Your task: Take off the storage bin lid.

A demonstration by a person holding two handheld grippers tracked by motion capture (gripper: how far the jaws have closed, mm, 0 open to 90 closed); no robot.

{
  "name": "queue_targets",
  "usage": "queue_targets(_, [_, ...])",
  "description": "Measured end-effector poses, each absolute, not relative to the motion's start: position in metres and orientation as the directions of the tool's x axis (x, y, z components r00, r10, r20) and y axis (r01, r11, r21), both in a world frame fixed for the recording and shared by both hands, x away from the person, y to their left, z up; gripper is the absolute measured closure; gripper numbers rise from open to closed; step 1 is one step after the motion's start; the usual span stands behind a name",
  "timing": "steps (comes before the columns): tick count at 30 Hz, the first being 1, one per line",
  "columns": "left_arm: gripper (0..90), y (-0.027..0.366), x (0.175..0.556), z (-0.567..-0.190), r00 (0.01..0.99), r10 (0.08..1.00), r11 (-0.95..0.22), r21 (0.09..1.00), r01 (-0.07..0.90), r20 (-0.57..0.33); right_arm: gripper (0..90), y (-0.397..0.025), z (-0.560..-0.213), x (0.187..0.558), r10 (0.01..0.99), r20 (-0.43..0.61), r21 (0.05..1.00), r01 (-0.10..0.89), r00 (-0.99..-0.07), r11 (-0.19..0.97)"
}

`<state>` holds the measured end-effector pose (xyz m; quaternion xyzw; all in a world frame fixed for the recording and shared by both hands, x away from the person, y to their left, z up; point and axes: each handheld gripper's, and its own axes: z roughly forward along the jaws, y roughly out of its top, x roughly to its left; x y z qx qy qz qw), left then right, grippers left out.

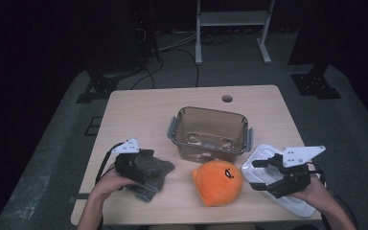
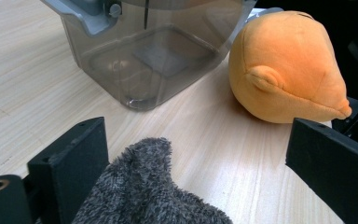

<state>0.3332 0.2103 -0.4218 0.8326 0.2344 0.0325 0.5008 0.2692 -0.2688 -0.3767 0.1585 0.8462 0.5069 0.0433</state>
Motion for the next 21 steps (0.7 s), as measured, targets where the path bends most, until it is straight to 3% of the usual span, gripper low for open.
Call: queue_targets(21, [3.8, 0.213, 0.333, -0.421, 0.885, 0.43, -0.385, 0.85, 0.36, -0.18, 25.0, -0.22, -0.377, 0.282, 0.223, 0.059, 0.851, 0.166, -0.973, 0.499])
